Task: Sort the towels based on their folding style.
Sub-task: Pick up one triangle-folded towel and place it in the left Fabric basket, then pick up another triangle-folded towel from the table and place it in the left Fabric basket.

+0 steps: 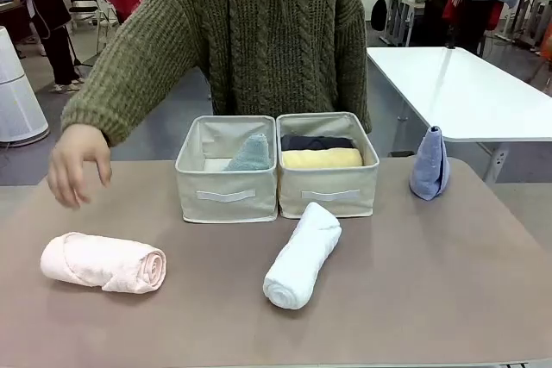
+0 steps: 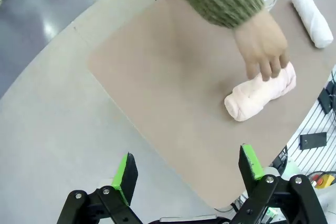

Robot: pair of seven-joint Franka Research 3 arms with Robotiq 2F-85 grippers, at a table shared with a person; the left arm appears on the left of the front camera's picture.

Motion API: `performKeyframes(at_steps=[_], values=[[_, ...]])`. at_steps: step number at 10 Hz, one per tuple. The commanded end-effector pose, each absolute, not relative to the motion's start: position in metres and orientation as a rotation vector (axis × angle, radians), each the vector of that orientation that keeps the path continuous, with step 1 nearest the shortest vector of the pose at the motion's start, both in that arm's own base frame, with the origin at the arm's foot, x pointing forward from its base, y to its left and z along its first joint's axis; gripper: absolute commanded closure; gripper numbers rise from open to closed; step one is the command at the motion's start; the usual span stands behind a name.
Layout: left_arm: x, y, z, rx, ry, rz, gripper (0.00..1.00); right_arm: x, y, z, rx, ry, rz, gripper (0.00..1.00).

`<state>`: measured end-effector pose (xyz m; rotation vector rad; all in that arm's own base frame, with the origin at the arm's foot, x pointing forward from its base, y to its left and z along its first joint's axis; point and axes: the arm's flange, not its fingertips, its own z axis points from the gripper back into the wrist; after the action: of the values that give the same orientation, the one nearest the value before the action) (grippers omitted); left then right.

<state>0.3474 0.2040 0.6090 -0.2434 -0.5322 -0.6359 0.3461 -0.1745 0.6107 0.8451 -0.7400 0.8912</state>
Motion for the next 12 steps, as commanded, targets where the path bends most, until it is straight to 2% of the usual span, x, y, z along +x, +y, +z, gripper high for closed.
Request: performKeyframes(at_steps=[1,3,4,12], values=[[0.357,0.189,0.601,-0.268,-0.529,-0.603,0.00,0.347,-0.175,0.611,0.859,-0.761,0.905,0.00],[0.366,0.187,0.600,-0.278,-0.489,-0.564,0.00,0.347,-0.175,0.611,0.859,-0.761,0.905,0.00],[0.350,0.202,0.603,-0.262,-0.520,-0.612,0.00,0.347,-0.175,0.611,0.859,-0.761,0.905,0.00],[0.350,0.202,0.603,-0.262,-0.520,-0.612,0.00,0.347,-0.175,0.611,0.859,-0.761,0.905,0.00]])
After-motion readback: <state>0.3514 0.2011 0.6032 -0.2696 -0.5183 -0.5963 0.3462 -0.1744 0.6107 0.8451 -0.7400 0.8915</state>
